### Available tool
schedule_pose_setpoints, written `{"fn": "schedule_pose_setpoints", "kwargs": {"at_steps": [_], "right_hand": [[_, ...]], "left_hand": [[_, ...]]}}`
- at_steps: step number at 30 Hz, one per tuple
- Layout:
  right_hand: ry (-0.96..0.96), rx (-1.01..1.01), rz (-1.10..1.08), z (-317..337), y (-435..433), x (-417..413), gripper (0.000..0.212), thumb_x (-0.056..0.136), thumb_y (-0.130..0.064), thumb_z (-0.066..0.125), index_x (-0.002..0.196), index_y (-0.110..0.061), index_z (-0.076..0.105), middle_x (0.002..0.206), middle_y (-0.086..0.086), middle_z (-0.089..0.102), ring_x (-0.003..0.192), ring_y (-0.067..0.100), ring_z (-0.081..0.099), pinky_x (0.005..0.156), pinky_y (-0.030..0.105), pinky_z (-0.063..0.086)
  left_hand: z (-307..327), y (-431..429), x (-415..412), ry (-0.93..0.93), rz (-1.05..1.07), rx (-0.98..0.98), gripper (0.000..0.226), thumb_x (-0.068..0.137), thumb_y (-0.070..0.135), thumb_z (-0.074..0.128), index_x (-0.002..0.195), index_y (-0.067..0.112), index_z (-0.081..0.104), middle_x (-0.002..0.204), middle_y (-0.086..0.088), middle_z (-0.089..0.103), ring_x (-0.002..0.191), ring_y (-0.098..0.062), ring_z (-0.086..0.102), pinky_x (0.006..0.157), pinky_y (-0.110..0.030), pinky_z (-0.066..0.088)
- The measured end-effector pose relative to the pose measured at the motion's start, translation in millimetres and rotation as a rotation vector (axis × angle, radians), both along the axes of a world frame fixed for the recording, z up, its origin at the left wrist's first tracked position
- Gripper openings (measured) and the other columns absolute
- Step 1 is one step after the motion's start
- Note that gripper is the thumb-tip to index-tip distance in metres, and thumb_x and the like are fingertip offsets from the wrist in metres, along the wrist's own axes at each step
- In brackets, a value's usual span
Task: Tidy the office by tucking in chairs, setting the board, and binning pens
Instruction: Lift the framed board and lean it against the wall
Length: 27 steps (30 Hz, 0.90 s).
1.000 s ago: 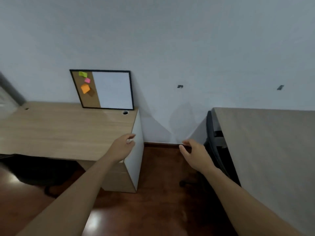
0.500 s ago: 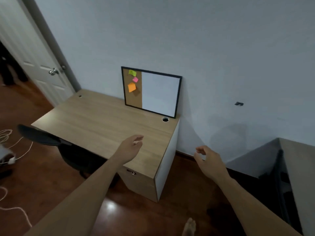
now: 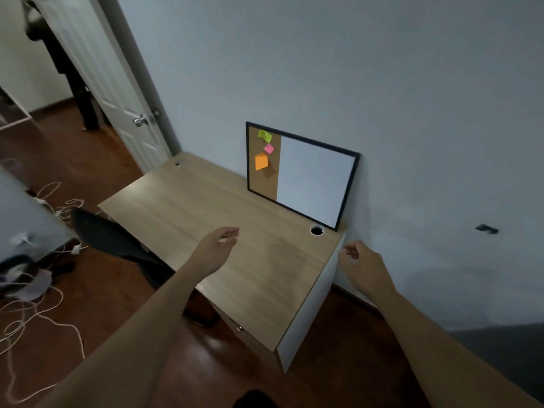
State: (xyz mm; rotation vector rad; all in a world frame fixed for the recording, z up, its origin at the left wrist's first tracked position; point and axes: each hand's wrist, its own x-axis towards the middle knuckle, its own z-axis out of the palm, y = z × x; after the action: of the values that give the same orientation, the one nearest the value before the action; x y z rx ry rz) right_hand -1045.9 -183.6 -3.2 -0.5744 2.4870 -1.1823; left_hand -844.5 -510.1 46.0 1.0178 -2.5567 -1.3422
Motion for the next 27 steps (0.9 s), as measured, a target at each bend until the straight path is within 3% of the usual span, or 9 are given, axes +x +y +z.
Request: {"fn": "schedule_pose_setpoints", "kwargs": {"at_steps": [3,8,17,21,27], "right_hand": [[-0.014,0.013,0.029,1,-23,-20,0.036,0.102,-0.039,0.062,0.13,-0.016,0.063,0.119,-0.006,0.066,0.115,0.016,0.062,0.104,0.039,0.052],[0.002,0.021,-0.006,1,-69,-56,0.038,0.1,-0.042,0.062,0.131,-0.02,0.062,0.118,-0.008,0.067,0.113,0.015,0.063,0.102,0.042,0.054],[-0.01,0.076,-0.203,10,-151,-104,0.043,0.1,-0.049,0.062,0.133,-0.022,0.058,0.117,-0.007,0.069,0.104,0.013,0.066,0.096,0.041,0.057],[-0.004,0.077,-0.319,12,-168,-127,0.046,0.102,-0.044,0.061,0.138,-0.017,0.055,0.117,-0.005,0.066,0.103,0.015,0.065,0.088,0.036,0.055],[-0.06,0.103,-0.435,5,-172,-175,0.058,0.103,-0.043,0.06,0.15,-0.013,0.046,0.148,0.004,0.057,0.121,0.022,0.062,0.097,0.033,0.047]], "left_hand": [[-5,-19,-14,0.016,0.031,0.029,0.035,0.109,0.024,0.055,0.143,0.022,0.064,0.137,0.006,0.068,0.128,-0.015,0.062,0.115,-0.039,0.047],[-6,-67,-55,0.054,0.041,0.075,0.034,0.109,0.022,0.054,0.14,0.023,0.065,0.136,0.007,0.069,0.127,-0.015,0.063,0.108,-0.034,0.048],[-10,-191,-150,0.095,-0.02,0.161,0.028,0.105,0.026,0.057,0.129,0.032,0.07,0.132,0.008,0.07,0.123,-0.019,0.065,0.11,-0.049,0.053],[-12,-238,-199,0.059,-0.074,0.213,0.038,0.091,0.042,0.059,0.126,0.034,0.071,0.131,0.005,0.07,0.123,-0.02,0.065,0.111,-0.051,0.052],[-19,-288,-285,0.071,-0.028,0.288,0.025,0.106,0.028,0.057,0.128,0.029,0.069,0.124,-0.003,0.072,0.115,-0.027,0.067,0.104,-0.05,0.053]]}}
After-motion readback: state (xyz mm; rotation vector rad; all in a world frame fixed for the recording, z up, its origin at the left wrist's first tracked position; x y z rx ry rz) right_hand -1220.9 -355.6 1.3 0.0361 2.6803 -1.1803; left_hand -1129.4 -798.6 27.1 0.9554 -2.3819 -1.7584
